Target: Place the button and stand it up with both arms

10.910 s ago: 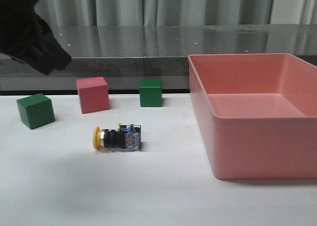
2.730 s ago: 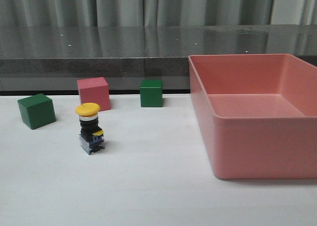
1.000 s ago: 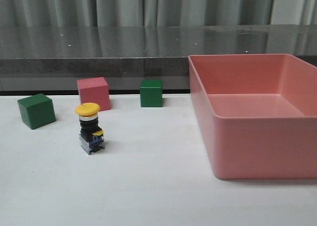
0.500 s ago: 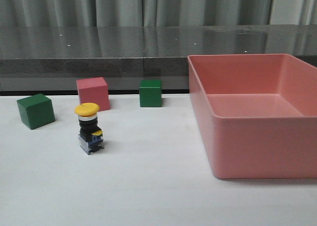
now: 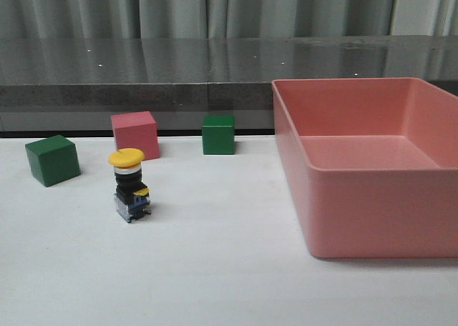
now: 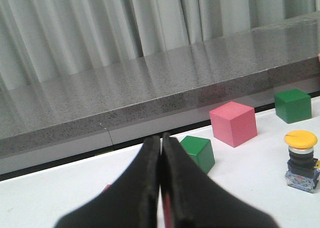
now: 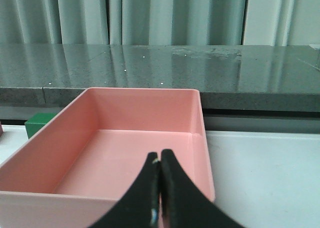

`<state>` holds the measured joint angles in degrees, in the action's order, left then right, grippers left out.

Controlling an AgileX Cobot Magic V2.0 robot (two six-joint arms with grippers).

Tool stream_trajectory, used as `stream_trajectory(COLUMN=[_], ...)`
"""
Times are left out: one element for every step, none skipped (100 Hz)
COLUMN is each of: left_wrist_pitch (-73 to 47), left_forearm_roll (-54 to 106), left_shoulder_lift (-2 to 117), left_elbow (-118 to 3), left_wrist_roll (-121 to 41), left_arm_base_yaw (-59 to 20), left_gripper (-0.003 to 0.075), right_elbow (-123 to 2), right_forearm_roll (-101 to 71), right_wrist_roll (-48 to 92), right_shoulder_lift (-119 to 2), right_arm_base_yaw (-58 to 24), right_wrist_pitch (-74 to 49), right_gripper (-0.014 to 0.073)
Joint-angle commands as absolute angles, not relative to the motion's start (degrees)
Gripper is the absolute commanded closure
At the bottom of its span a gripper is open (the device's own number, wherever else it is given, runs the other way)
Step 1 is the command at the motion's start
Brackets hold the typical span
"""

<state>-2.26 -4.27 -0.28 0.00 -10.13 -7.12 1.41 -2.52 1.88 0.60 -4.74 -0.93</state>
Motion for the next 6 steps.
stream_trajectory(left_wrist_pitch=[2.21, 2.21, 2.21, 2.21, 2.21, 2.21], left_forearm_roll=[-4.18, -4.18, -4.18, -4.18, -4.18, -4.18], left_shoulder_lift=[-0.32, -0.32, -0.32, -0.32, -0.32, -0.32], left_elbow=[2.64, 2.64, 2.64, 2.64, 2.64, 2.64], left_wrist_roll=[-9.56, -9.56, -9.56, -9.56, -9.56, -9.56], left_arm_base_yaw=[-6.91, -6.91, -6.91, -6.91, -6.91, -6.91], left_gripper=[0.0740, 0.0740, 0.0739, 0.0740, 0.0739, 0.0739], right_elbow=[0.72, 0.72, 0.72, 0.72, 0.72, 0.72], right_forearm_roll=[-2.40, -2.40, -2.40, -2.40, -2.40, -2.40], right_wrist_roll=[2.24, 2.24, 2.24, 2.24, 2.24, 2.24], right_shoulder_lift=[1.76, 1.76, 1.76, 1.76, 1.76, 1.76], right_arm_base_yaw=[-4.41, -4.41, -4.41, -4.41, -4.41, -4.41], right_wrist_pitch=[4.08, 4.08, 4.08, 4.08, 4.08, 4.08], right_gripper=[0.0654, 0.0654, 0.0654, 0.0654, 0.0654, 0.0654])
